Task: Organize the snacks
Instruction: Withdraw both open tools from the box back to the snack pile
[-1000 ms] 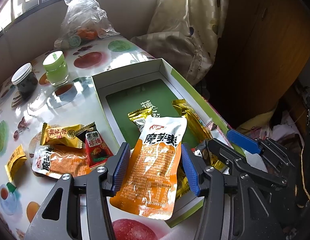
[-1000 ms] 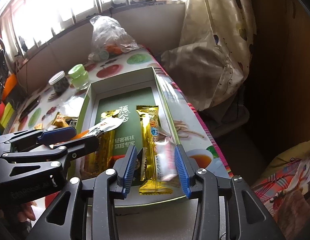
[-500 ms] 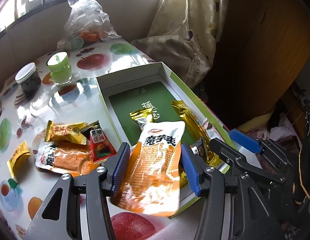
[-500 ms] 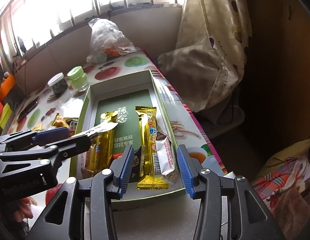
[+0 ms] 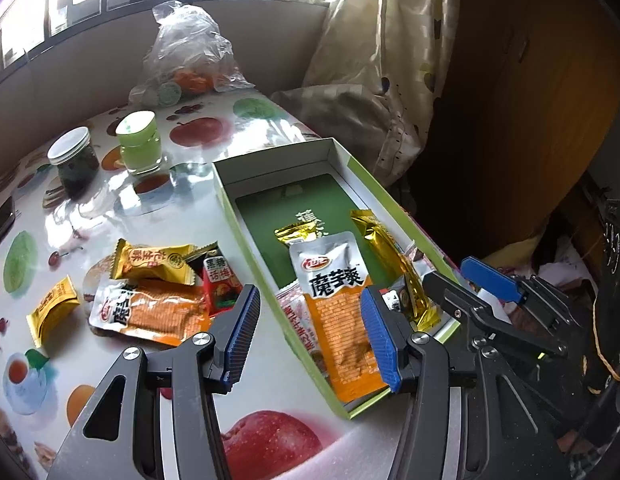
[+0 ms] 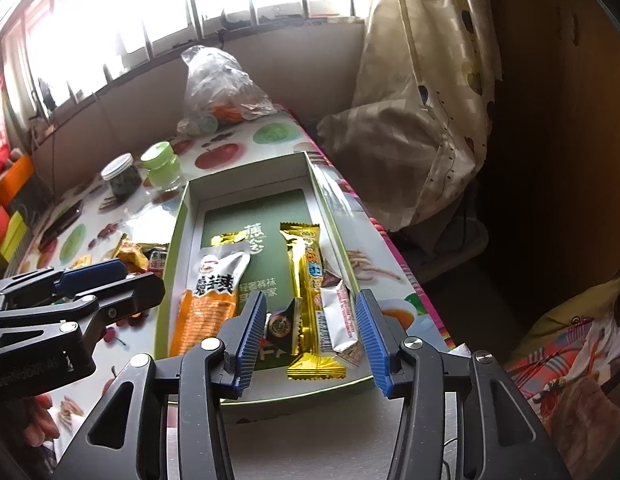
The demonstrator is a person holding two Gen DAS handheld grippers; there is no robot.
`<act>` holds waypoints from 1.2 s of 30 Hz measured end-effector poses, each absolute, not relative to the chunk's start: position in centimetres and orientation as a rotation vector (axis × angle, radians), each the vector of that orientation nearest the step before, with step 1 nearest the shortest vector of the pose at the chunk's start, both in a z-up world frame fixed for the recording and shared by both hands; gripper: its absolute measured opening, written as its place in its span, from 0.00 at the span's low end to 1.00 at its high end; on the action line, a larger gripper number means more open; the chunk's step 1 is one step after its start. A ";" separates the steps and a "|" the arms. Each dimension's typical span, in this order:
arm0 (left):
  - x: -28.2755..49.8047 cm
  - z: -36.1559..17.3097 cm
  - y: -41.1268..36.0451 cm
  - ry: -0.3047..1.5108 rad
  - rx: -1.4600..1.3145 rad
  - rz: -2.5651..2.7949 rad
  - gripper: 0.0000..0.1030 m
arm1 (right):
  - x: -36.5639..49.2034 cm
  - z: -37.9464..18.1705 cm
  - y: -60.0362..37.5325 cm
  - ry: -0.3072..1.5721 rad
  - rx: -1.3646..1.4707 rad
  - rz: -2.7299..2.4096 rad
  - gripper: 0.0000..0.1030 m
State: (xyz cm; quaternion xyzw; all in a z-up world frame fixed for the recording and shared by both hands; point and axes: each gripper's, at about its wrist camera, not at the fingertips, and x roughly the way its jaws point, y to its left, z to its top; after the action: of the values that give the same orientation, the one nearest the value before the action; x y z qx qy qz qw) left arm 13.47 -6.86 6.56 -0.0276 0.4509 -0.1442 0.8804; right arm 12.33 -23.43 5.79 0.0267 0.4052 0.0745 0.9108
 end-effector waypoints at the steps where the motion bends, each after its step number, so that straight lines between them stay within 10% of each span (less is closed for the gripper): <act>1: 13.4 6.6 -6.6 0.937 -0.057 -0.296 0.52 | 12.3 5.9 -23.3 0.832 0.054 0.157 0.45; 36: 11.7 4.8 8.4 0.950 -0.180 -0.031 0.52 | 14.6 5.2 -11.6 0.838 -0.096 0.428 0.45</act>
State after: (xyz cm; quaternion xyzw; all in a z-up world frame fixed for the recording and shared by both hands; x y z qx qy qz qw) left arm 11.66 8.42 4.81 -0.0865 0.4566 -0.0149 0.8853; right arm 14.65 -11.64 5.24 -0.0461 0.4034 0.2063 0.8903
